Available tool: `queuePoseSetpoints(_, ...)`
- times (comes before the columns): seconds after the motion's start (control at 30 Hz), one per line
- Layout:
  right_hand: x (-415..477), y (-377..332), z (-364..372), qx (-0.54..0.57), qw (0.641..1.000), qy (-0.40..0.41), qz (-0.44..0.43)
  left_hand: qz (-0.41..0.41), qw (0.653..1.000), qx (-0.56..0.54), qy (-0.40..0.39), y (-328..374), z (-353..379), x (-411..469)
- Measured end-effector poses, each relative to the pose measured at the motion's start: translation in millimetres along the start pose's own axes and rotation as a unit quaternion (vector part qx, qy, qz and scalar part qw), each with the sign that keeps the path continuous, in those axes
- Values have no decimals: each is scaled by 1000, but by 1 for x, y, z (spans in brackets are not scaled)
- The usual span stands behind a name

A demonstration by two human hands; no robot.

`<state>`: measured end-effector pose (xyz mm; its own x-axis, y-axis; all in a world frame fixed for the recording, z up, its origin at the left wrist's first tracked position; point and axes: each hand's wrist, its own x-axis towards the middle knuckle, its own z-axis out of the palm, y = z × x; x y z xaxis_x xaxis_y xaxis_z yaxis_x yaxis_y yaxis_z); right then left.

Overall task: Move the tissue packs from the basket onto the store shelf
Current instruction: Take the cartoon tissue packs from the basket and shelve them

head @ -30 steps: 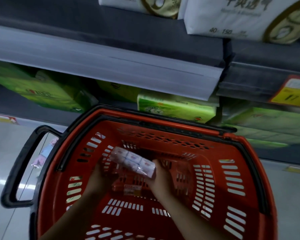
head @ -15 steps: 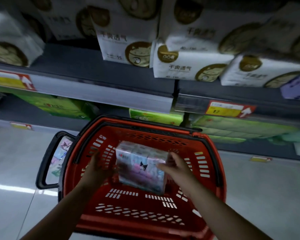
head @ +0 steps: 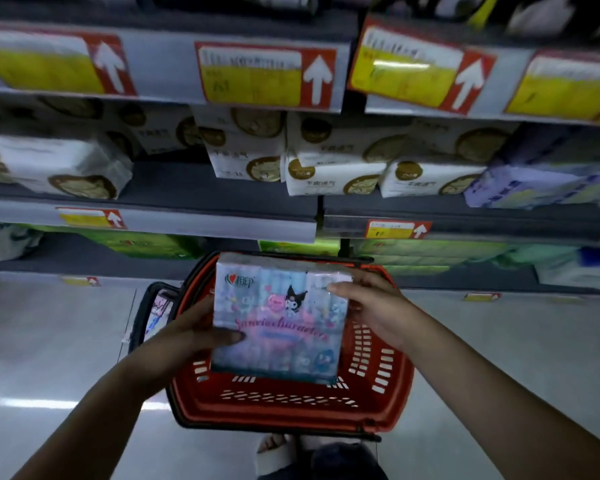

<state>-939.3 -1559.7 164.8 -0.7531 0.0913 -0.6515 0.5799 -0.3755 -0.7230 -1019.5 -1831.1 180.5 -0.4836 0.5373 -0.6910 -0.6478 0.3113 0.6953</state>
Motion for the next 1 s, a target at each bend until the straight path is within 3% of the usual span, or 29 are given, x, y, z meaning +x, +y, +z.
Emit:
queuePoseSetpoints(0.27, -97, -92, 6, 21, 998, -25, -59, 56, 996, -71, -15, 68, 54, -77)
queuePoseSetpoints(0.47, -164, -149, 25, 45, 992, 20, -116, 78, 992, -94, -37, 131, 82, -127)
queuePoseSetpoints(0.63, -217, -189, 39, -3, 977, 82, -197, 114, 988, -106, -17, 184, 97, -172)
queuePoseSetpoints(0.83, -273, -227, 61, -28, 965, 61, -253, 135, 980, -136, -56, 239, 117, -228)
queuePoseSetpoints(1.0, -310, -259, 83, -11, 943, 91, -320, 145, 980, -120, -70, 265, 133, -260)
